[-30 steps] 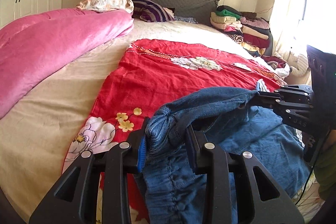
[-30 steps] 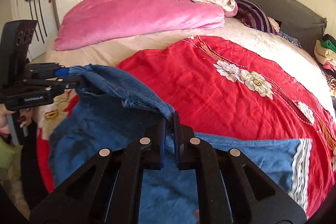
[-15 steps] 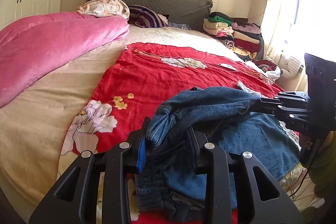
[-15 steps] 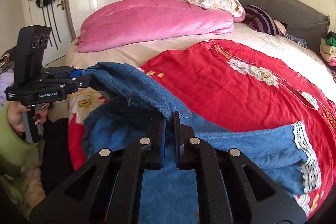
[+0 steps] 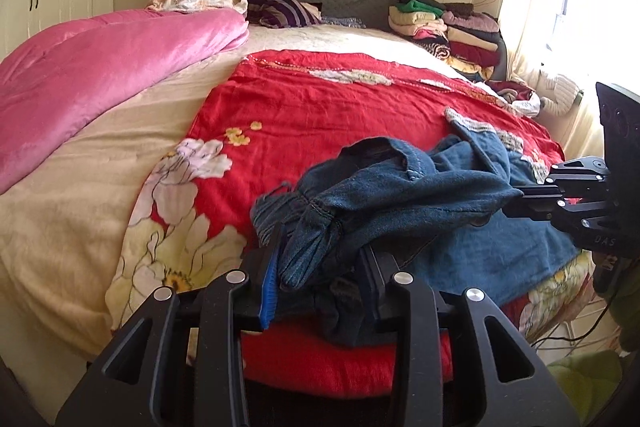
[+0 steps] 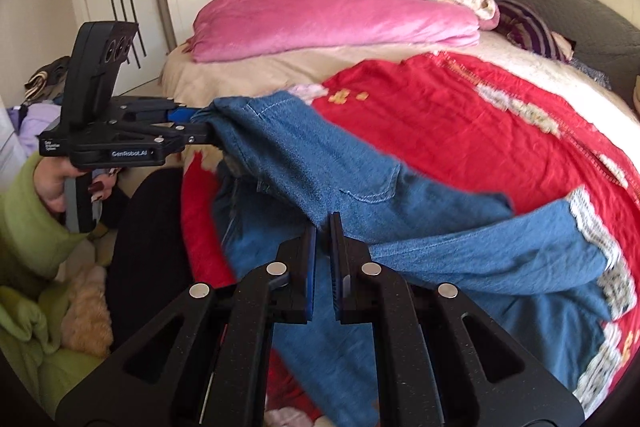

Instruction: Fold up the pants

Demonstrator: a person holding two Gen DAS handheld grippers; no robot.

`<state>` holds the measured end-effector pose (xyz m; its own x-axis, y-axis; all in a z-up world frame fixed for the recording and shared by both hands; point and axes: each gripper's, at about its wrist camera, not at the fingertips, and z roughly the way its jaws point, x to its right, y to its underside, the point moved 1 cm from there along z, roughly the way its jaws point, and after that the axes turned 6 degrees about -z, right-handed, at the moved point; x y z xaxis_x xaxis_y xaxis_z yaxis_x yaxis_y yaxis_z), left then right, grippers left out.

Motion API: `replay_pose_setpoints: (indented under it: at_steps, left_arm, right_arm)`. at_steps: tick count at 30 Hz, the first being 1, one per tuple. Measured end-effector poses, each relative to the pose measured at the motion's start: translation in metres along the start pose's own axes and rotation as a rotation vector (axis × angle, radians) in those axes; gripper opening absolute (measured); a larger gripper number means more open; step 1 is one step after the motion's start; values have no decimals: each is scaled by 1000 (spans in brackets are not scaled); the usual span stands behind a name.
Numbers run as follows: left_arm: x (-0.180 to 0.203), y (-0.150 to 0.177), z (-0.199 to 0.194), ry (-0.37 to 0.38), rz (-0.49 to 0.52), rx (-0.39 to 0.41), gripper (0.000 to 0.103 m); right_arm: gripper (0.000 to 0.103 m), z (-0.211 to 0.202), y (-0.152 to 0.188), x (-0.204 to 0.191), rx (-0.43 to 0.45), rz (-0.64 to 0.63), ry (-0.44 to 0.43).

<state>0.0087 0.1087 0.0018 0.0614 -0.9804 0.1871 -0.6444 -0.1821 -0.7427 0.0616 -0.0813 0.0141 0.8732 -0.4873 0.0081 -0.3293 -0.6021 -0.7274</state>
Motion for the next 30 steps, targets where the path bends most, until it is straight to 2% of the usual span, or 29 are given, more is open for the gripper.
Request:
replay_pose_setpoints:
  at_steps: [8,12,15,21,23,27,29,30]
  left_arm:
    - [-7,18,0,-26,-1,-46,43]
    - [-23,24,-9,-10,-64,-49,50]
    - [-37,26,-17,-44,-114,-39,48]
    - [-49,13,-43,-52,-168,37,43]
    - [-41,6,-44,-32,-160,49,38]
    - [-11,-7,-30,39,-121,54,37]
    - [0,-5,-16,41,-91,30,37]
    - [6,-1,-3,16,-72,-3,37]
  right_arm:
    - [2,10,20,-16,-52,-14,-40]
    - [3,12,25,-19,-67,-3,-69]
    - [3,14,27,-25,-78,-23,-75]
    - [3,20,35,-29,-97,-18,-98]
    - [3,22,36,-31,-104,-22,-103]
    - [3,25,38,-36,-111,-24,-112]
    - [4,26,40,-38,-128,-33,-106]
    - [5,27,41,-38,-138,-32,-110]
